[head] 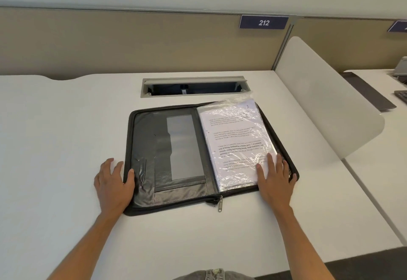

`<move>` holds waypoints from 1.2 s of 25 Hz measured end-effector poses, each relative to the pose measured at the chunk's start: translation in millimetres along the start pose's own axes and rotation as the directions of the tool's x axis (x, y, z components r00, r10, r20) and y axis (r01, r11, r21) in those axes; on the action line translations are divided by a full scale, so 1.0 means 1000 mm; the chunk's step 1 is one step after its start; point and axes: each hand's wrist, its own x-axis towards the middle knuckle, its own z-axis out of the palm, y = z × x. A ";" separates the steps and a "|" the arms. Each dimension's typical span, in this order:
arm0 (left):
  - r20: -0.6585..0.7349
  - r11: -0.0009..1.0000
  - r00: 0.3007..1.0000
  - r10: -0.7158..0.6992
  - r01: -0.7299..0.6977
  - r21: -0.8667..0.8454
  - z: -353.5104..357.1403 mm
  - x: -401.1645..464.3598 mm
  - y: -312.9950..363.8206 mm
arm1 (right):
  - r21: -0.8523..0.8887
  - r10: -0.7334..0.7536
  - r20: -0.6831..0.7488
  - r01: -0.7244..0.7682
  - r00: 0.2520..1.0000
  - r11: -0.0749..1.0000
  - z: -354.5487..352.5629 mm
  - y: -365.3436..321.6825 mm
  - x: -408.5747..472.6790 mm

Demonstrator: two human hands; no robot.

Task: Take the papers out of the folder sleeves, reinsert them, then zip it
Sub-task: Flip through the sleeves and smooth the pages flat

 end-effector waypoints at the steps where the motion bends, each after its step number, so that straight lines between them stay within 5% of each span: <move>1: 0.004 1.000 1.000 -0.014 0.014 -0.021 0.000 0.000 0.003 | 0.000 0.004 0.009 -0.004 1.000 1.000 0.002 0.003 0.002; 5: 0.072 0.949 0.962 -0.264 0.273 -0.157 -0.008 0.009 0.026 | 0.043 0.058 -0.020 -0.057 0.998 0.997 -0.002 0.001 0.005; 8: 0.196 0.800 0.859 -0.472 0.511 -0.315 -0.016 0.022 0.038 | 0.018 0.046 -0.095 -0.044 0.994 0.999 -0.001 0.003 0.004; 12: 0.351 0.549 0.762 -0.544 0.640 -0.538 -0.028 0.032 0.041 | -0.027 0.028 -0.096 -0.030 0.995 0.999 -0.016 0.013 0.014; 15: 0.446 0.469 0.761 -0.471 0.644 -0.604 -0.044 0.036 0.053 | -0.079 0.028 -0.084 -0.035 0.996 0.996 -0.023 0.017 0.021; 24: 0.280 0.582 0.924 -0.262 0.383 -0.717 -0.122 0.043 0.121 | -0.112 0.027 -0.065 -0.034 0.998 0.993 -0.035 0.014 0.014; 30: 0.388 0.679 0.915 0.113 0.214 -0.702 -0.162 0.048 0.162 | -0.244 0.012 0.023 -0.006 1.000 0.970 -0.051 -0.004 0.004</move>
